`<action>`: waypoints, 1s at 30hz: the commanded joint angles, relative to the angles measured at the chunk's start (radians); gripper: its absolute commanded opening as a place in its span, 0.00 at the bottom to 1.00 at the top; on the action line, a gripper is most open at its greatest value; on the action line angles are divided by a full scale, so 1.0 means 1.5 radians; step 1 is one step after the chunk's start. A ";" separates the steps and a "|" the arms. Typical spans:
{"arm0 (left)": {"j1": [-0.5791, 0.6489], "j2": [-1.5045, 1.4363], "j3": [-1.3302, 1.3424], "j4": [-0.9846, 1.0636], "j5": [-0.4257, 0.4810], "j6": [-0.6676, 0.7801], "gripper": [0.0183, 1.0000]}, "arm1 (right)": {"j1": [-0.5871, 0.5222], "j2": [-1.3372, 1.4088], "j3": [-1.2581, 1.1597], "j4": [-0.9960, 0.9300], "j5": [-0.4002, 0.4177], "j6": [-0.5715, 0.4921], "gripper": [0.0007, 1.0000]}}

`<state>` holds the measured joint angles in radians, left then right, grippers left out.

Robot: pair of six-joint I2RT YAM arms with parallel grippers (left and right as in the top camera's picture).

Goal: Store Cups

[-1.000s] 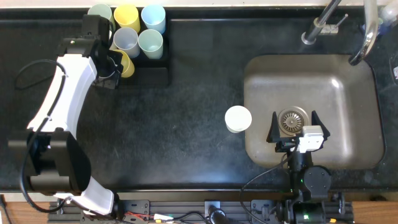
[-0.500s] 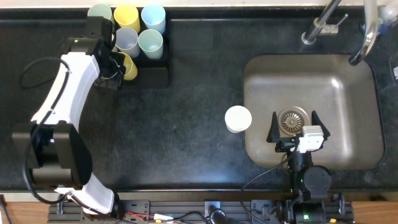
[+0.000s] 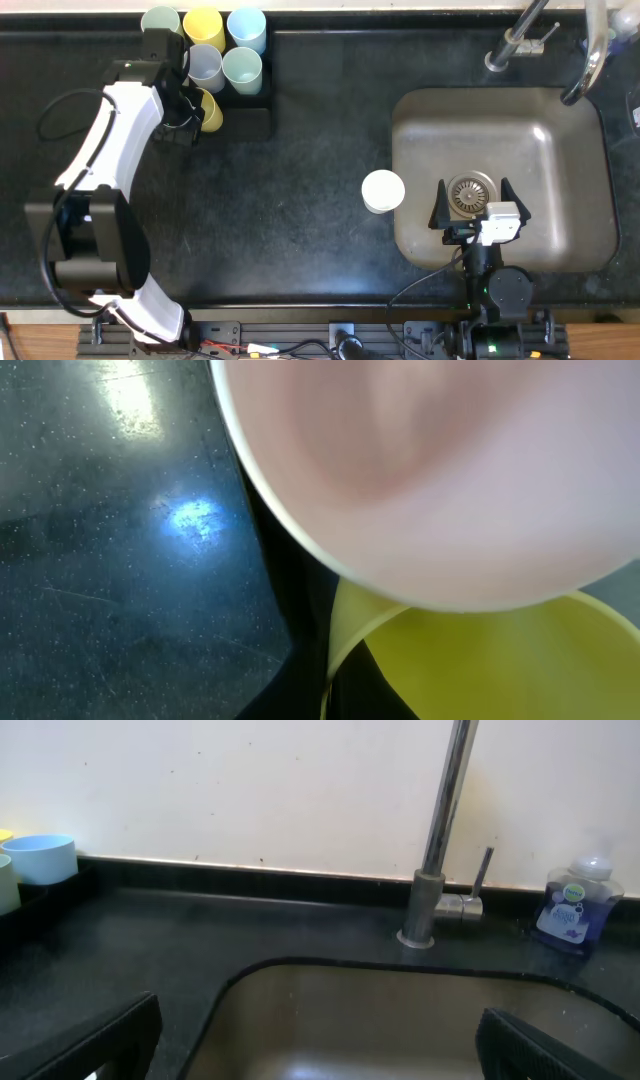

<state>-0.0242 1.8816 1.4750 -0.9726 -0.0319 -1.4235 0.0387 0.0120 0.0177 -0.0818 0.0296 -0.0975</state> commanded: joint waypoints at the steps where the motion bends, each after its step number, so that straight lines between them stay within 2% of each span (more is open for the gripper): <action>1: 0.001 0.020 0.001 0.004 0.004 -0.017 0.02 | -0.004 -0.005 -0.009 0.003 -0.005 0.006 1.00; 2: 0.001 0.020 0.001 0.004 0.003 -0.017 0.04 | -0.004 -0.005 -0.009 0.003 -0.005 0.006 1.00; 3: 0.001 0.021 0.001 0.004 0.003 -0.017 0.12 | -0.004 -0.005 -0.009 0.003 -0.005 0.006 0.99; 4: 0.001 0.021 0.001 0.004 0.003 -0.017 0.25 | -0.004 -0.005 -0.009 0.003 -0.005 0.006 1.00; 5: 0.001 0.021 0.001 0.004 0.003 -0.017 0.44 | -0.004 -0.005 -0.009 0.003 -0.005 0.006 0.99; 6: 0.001 0.021 0.001 0.006 0.003 -0.017 0.86 | -0.004 -0.005 -0.009 0.003 -0.005 0.006 1.00; 7: 0.001 0.021 0.001 0.006 0.004 -0.017 1.00 | -0.004 -0.005 -0.009 0.003 -0.005 0.006 1.00; 18: 0.001 0.008 0.002 0.006 0.006 -0.014 1.00 | -0.004 -0.005 -0.009 0.003 -0.005 0.006 1.00; 26: -0.010 -0.100 0.002 0.004 0.005 -0.007 1.00 | -0.004 -0.005 -0.009 0.003 -0.005 0.006 0.99; 30: -0.033 -0.181 0.002 0.013 0.000 0.077 1.00 | -0.004 -0.005 -0.009 0.003 -0.005 0.006 1.00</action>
<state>-0.0441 1.7184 1.4742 -0.9573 -0.0296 -1.4071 0.0387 0.0120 0.0177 -0.0822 0.0292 -0.0971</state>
